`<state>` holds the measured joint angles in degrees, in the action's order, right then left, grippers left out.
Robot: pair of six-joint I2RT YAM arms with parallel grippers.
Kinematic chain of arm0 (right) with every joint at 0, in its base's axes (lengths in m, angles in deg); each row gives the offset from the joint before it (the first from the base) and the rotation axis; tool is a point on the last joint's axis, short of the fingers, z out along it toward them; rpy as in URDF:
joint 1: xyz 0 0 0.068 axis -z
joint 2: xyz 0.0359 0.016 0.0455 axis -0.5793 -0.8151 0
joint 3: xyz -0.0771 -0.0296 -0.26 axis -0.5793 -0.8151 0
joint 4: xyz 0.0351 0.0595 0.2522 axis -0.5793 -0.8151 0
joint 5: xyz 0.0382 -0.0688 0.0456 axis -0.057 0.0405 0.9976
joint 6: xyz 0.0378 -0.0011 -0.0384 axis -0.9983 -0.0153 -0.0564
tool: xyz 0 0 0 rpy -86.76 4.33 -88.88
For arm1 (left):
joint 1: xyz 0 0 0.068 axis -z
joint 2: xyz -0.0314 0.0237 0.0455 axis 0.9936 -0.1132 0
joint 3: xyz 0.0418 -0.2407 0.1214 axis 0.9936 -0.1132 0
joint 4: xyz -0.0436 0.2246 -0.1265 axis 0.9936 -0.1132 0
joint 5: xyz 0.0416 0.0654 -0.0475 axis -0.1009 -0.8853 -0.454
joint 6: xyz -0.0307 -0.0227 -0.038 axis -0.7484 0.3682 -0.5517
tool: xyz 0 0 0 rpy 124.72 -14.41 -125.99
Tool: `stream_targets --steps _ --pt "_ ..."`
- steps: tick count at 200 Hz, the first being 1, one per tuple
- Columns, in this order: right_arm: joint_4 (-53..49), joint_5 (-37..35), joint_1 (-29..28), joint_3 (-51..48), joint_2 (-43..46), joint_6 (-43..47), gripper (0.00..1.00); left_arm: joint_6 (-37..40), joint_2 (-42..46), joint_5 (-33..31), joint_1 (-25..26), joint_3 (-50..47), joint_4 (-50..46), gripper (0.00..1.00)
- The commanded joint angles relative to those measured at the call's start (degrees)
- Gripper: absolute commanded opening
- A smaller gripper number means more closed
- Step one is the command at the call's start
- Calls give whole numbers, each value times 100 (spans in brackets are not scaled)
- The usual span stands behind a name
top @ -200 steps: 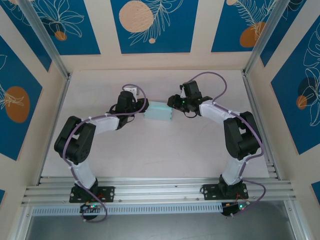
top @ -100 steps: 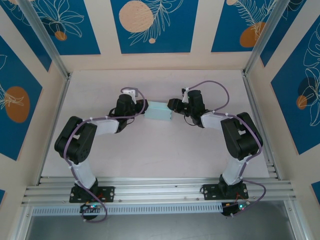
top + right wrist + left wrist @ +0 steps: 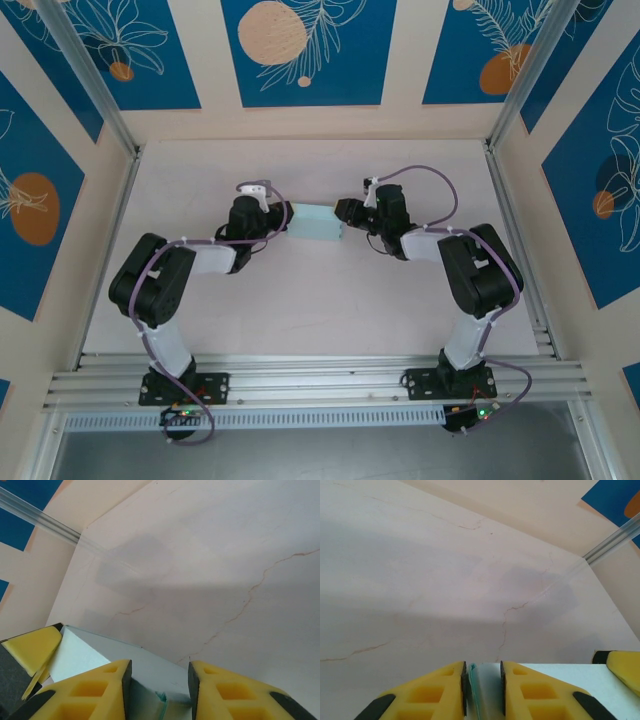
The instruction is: Fold the paper box
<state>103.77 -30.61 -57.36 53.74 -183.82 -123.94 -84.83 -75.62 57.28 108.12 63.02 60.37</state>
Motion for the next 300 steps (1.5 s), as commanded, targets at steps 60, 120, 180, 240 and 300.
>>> stream_targets --steps 60,120,180,240,300 --pt "-3812 56 18 1447 408 102 64 145 -272 -88 -89 -414 -1619 21" --pt "-4160 793 234 1332 733 -57 66 146 -282 -132 -80 -419 -1600 21" --pt "-3958 1284 271 1186 324 -69 57 128 -291 -132 -80 -401 -1621 21" --pt "-3864 1298 367 729 -31 -163 32 91 -300 -141 -80 -392 -1627 21" --pt "-3644 1326 442 344 -39 -121 24 54 -169 195 -94 -559 -1484 13"
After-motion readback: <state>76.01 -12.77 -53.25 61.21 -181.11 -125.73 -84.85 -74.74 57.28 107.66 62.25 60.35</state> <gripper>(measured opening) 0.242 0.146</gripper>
